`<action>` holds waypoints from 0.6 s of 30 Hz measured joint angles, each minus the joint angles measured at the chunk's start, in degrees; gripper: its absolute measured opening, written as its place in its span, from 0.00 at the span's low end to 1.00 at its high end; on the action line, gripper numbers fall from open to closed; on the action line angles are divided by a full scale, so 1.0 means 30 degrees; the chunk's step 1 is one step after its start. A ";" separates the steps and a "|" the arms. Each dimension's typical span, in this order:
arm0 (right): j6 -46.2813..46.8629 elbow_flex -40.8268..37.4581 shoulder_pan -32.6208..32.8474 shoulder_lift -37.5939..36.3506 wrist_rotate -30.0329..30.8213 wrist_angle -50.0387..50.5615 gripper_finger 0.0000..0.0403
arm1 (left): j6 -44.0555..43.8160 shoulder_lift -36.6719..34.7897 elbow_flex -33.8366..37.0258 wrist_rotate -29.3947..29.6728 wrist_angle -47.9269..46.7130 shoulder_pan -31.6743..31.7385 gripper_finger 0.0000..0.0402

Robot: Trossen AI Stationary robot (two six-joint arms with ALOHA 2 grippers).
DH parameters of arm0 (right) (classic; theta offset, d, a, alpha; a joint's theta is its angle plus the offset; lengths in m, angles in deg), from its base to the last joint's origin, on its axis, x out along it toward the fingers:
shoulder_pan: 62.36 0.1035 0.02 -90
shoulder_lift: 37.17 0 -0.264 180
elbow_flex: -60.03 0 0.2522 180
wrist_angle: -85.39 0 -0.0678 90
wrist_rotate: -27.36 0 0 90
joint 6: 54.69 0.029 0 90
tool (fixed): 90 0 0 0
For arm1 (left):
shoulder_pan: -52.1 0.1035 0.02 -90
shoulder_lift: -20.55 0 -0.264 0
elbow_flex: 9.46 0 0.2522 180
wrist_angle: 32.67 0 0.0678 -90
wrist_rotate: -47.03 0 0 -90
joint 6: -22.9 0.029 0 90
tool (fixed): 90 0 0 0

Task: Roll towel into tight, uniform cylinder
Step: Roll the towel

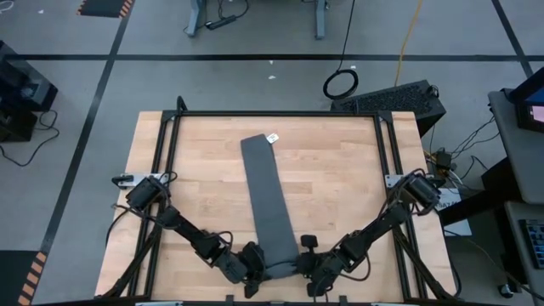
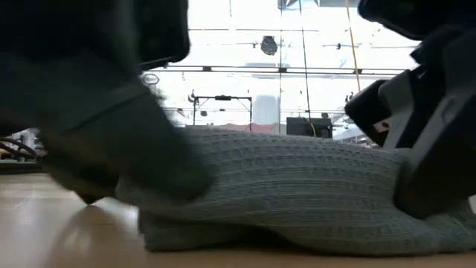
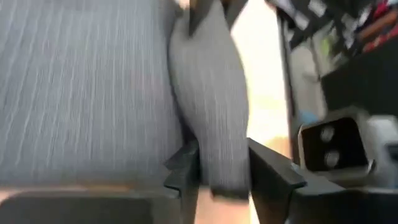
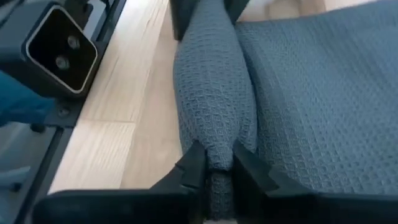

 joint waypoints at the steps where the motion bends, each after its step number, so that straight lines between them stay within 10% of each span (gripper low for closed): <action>1: 0.0169 0.0000 -0.0108 -0.0002 -0.0282 -0.0011 0.08 | 0.0230 -0.0221 0.0028 -0.0179 -0.0696 -0.0052 0.33; 9: 0.2565 0.0012 -0.0939 -0.0022 -0.2926 -0.0088 0.07 | 0.1300 -0.3841 0.0079 0.1942 -0.8128 -0.1250 0.45; 18: 0.5305 -0.0007 -0.2287 0.0017 -0.5972 -0.0730 0.08 | 0.6757 -0.2718 0.0028 0.9204 -0.1656 -0.3615 0.47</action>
